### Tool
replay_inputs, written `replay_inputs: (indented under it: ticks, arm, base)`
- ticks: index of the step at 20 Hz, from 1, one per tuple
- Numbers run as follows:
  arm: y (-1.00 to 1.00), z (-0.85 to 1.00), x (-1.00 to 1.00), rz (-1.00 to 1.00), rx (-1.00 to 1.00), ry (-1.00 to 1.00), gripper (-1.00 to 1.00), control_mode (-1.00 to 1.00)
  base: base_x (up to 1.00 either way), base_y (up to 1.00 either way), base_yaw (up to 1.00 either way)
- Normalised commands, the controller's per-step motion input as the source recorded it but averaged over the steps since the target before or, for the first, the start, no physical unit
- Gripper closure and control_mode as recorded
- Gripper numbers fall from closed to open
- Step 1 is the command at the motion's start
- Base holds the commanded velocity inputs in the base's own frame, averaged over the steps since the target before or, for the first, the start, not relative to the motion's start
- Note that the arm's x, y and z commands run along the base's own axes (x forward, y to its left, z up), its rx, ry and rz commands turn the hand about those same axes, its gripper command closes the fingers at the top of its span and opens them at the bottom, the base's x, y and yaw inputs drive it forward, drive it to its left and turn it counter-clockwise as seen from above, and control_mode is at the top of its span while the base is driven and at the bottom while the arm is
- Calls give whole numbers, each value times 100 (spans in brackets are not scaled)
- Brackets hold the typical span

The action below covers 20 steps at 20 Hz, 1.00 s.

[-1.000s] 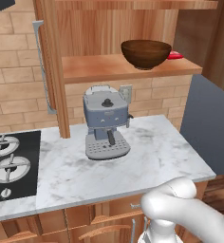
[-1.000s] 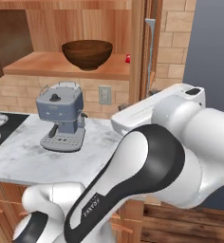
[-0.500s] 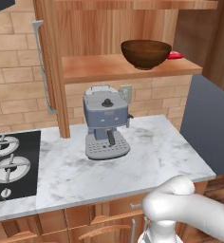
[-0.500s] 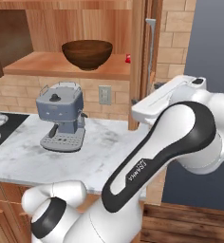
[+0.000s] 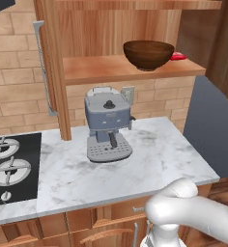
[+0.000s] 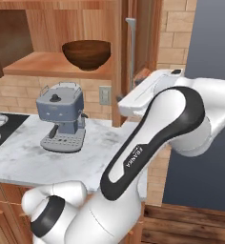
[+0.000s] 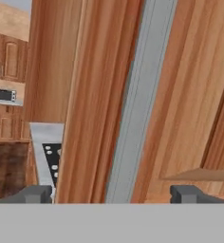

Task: Pick the mug and place it in the sink. Pick the bowl and place it in the open cabinet and then close the cabinet.

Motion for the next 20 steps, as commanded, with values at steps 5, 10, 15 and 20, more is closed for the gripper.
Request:
replay_inputs:
  ticks: [5,10,15,20]
  arm:
    - [94,-21,17,-22,0,0,-100,-100]
    - [100,-41,52,-41,0,-1,-100,-100]
    - [97,-30,100,-45,0,0,-100,-100]
    - [96,-7,100,-43,0,6,-100,-100]
  base:
    - [0,0,0]
    - [0,0,0]
    - [0,0,0]
    - [0,0,0]
